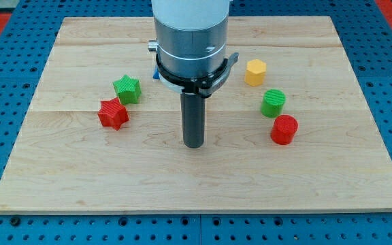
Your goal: Move the red star diagonally to the bottom left of heart
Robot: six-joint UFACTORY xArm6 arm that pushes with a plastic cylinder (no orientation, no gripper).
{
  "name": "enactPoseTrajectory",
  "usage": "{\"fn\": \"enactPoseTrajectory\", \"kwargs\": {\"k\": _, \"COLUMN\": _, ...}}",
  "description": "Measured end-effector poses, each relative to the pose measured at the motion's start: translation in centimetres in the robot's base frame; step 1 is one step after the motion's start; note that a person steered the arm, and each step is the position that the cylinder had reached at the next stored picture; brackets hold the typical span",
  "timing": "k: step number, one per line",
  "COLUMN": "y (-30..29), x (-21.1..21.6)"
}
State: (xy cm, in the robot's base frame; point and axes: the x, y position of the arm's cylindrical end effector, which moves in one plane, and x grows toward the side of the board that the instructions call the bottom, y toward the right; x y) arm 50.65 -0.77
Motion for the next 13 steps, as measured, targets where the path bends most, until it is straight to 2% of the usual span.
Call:
{"fn": "enactPoseTrajectory", "kwargs": {"k": 1, "y": 0.0, "x": 0.0}}
{"fn": "enactPoseTrajectory", "kwargs": {"k": 2, "y": -1.1, "x": -1.8}}
{"fn": "enactPoseTrajectory", "kwargs": {"k": 3, "y": -4.7, "x": -2.6}}
{"fn": "enactPoseTrajectory", "kwargs": {"k": 5, "y": -14.4, "x": -6.6}}
{"fn": "enactPoseTrajectory", "kwargs": {"k": 6, "y": -15.8, "x": -8.6}}
{"fn": "enactPoseTrajectory", "kwargs": {"k": 7, "y": -19.8, "x": -9.8}}
{"fn": "enactPoseTrajectory", "kwargs": {"k": 8, "y": -20.4, "x": -4.5}}
{"fn": "enactPoseTrajectory", "kwargs": {"k": 9, "y": -20.9, "x": -2.6}}
{"fn": "enactPoseTrajectory", "kwargs": {"k": 10, "y": -19.4, "x": -6.3}}
{"fn": "enactPoseTrajectory", "kwargs": {"k": 11, "y": -24.2, "x": -7.1}}
{"fn": "enactPoseTrajectory", "kwargs": {"k": 13, "y": -25.5, "x": -0.7}}
